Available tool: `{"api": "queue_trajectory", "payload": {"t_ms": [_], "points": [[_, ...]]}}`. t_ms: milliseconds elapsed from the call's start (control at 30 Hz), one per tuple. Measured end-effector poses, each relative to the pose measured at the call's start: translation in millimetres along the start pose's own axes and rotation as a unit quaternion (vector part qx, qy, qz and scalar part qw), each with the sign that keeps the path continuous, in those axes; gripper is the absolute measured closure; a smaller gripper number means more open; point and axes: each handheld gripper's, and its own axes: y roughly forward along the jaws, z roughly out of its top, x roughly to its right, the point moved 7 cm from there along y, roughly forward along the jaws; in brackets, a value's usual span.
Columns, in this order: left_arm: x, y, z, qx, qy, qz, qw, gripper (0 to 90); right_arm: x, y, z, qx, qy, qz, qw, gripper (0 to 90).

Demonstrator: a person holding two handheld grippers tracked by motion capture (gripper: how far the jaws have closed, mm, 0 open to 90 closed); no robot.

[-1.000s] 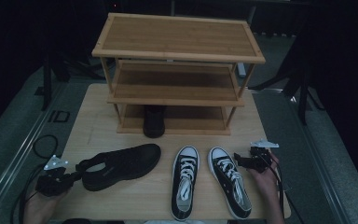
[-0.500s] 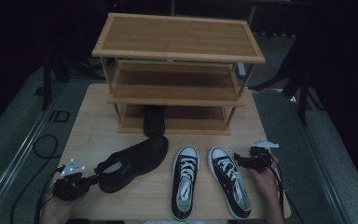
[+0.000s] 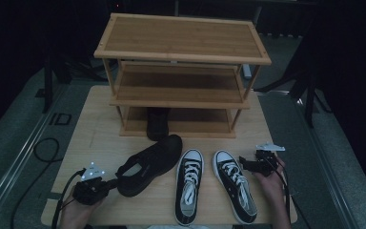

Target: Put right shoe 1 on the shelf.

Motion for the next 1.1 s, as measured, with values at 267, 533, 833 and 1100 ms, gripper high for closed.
{"api": "queue_trajectory", "payload": {"t_ms": [267, 533, 833, 1100], "points": [[16.4, 8.7, 6.0, 0.001, 0.010, -0.014, 0.9998, 90.0, 0.0, 0.0, 0.0, 0.000, 0.000, 0.000, 1.0000, 14.9], [29.1, 11.7, 6.0, -0.004, 0.027, -0.043, 0.9987, 90.0, 0.0, 0.0, 0.0, 0.000, 0.000, 0.000, 1.0000, 14.9], [49.5, 17.1, 7.9, -0.014, 0.052, -0.079, 0.9954, 90.0, 0.0, 0.0, 0.0, 0.000, 0.000, 0.000, 1.0000, 14.9], [64.9, 20.1, 7.8, -0.027, 0.065, -0.114, 0.9909, 90.0, 0.0, 0.0, 0.0, 0.000, 0.000, 0.000, 1.0000, 14.9]]}}
